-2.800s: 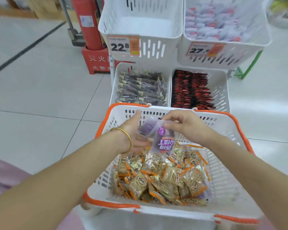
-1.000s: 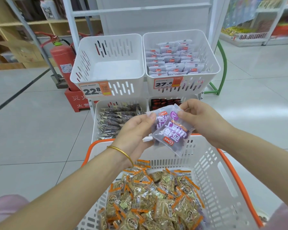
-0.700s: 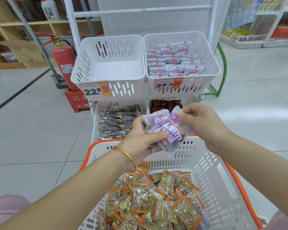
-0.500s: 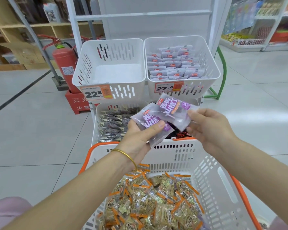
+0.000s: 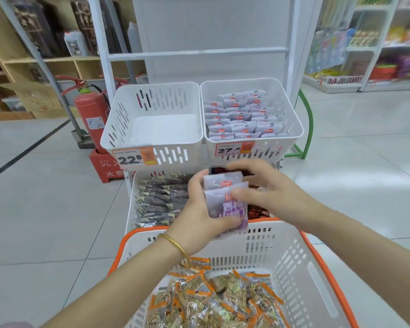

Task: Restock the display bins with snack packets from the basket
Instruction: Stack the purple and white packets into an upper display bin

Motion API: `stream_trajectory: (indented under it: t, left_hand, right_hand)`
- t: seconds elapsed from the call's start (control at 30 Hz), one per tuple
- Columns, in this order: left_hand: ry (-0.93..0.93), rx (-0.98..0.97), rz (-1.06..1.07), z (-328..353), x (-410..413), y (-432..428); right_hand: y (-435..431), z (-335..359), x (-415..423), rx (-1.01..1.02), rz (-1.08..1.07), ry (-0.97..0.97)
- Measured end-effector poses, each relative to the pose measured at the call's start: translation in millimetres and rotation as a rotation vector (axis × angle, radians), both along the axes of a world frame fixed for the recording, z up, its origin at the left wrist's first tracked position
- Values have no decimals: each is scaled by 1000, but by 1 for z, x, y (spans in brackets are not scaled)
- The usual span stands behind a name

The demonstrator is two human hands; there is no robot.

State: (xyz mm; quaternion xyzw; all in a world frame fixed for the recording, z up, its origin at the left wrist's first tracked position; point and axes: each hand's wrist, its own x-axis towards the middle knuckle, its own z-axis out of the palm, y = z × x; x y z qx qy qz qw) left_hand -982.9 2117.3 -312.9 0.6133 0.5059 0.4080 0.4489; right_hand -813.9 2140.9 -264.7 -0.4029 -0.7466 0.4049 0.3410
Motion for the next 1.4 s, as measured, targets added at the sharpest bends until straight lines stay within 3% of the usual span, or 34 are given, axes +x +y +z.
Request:
stream_trajectory:
  t: [0.07,0.2,0.4,0.5,0.63,0.73,0.93,1.1,1.3,1.4]
  left_hand:
    - [95,-3,-46,12,2,11]
    - [142,48,-58,40,11,58]
    - [147,184,-18,63,16,159]
    - [135,258,106,70,8,202]
    - [602,418,280,60,-18,244]
    - [797,398,266,46,-24,261]
    - [784,408,286,35,-24,269]
    - [764,412,285,32,-24,269]
    - [767,430,285,34,-24,268]
    - [824,502,341,45,-24,274]
  right_hand:
    - [16,10,3,125,123,-148]
    - [67,31,10,179,161,-187]
    - [159,58,12,249,93,-212]
    - [214,57,18,212,-74,-77]
    - [280,57,12,223,-362,172]
    - [322,67,-17,294,-367,187]
    - [372,55,-55,318,-251,-103]
    - [375,66,-42,170,-167,132]
    - [376,66,-39,58,-83,44]
    - [372,71,-28,11,-76,130]
